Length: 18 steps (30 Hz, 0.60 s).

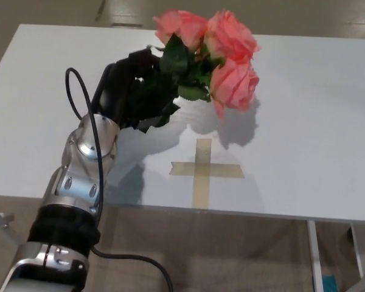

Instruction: Use the left hand to pick up the rose and passes it to a human.

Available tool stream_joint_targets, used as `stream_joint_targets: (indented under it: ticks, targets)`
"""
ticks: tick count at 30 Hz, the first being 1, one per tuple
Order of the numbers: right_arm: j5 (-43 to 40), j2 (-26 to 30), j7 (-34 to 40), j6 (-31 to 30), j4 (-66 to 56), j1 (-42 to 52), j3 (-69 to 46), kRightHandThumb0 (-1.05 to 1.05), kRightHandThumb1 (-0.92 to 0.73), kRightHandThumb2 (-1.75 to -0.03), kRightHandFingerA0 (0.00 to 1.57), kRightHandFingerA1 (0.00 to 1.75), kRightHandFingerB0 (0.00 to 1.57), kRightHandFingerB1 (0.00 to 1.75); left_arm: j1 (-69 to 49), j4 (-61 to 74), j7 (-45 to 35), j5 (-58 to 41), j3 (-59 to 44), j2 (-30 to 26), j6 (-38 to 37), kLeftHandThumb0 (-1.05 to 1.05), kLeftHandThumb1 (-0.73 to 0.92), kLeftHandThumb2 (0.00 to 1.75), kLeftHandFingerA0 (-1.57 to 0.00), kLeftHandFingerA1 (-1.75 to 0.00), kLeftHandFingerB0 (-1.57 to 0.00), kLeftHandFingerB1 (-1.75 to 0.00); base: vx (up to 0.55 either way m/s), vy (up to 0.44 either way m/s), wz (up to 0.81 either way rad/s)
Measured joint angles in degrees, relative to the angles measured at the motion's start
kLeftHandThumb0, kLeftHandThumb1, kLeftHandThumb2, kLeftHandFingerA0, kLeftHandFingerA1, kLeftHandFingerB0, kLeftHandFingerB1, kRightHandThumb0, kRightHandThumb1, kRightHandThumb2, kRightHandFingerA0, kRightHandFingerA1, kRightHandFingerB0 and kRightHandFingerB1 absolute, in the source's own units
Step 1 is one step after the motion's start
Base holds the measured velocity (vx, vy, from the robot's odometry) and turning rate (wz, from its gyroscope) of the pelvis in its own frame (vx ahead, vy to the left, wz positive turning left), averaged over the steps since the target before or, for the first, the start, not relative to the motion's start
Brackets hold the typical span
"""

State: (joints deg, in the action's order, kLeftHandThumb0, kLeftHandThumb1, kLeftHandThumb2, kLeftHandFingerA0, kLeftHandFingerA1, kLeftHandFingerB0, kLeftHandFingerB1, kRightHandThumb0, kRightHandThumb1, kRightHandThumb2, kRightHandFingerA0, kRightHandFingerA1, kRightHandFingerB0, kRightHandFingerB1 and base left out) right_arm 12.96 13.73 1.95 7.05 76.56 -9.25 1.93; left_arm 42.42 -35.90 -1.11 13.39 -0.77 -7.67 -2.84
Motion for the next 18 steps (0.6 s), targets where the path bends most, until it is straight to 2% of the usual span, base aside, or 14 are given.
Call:
stream_joint_targets:
  ticks: [3,4,6,18]
  targets:
    - [0.0,0.0,0.0,-0.1,0.0,-0.1,0.2,-0.37,-0.66,-0.59,0.75,0.49,0.6,0.43,0.4,4.3,-1.2,-1.7,-0.9,0.4,1.4,-0.17,0.87,0.68,-0.86,-1.41,-0.73,-1.08,0.0,0.0,0.0]
    - [0.0,0.0,-0.1,-0.1,0.0,-0.2,0.3,-0.37,-0.66,-0.59,0.75,0.49,0.6,0.43,0.6,5.4,-1.6,-2.3,-1.2,0.5,1.9,-0.17,0.86,0.69,-0.92,-1.42,-0.73,-1.09,0.0,0.0,0.0]
    - [0.0,0.1,-0.1,-0.1,0.0,-0.4,0.4,-0.37,-0.65,-0.59,0.74,0.49,0.59,0.43,0.9,8.1,-2.5,-3.9,-2.4,1.2,3.6,-0.16,0.83,0.7,-0.96,-1.44,-0.75,-1.08,0.0,0.0,0.0]
    - [0.0,0.1,-0.4,-0.3,0.0,-0.4,0.8,-0.37,-0.65,-0.59,0.74,0.49,0.59,0.43,1.4,21.7,-6.0,-12.9,-7.1,5.2,15.1,-0.18,0.82,0.7,-0.98,-1.45,-0.78,-1.03,0.0,0.0,0.0]
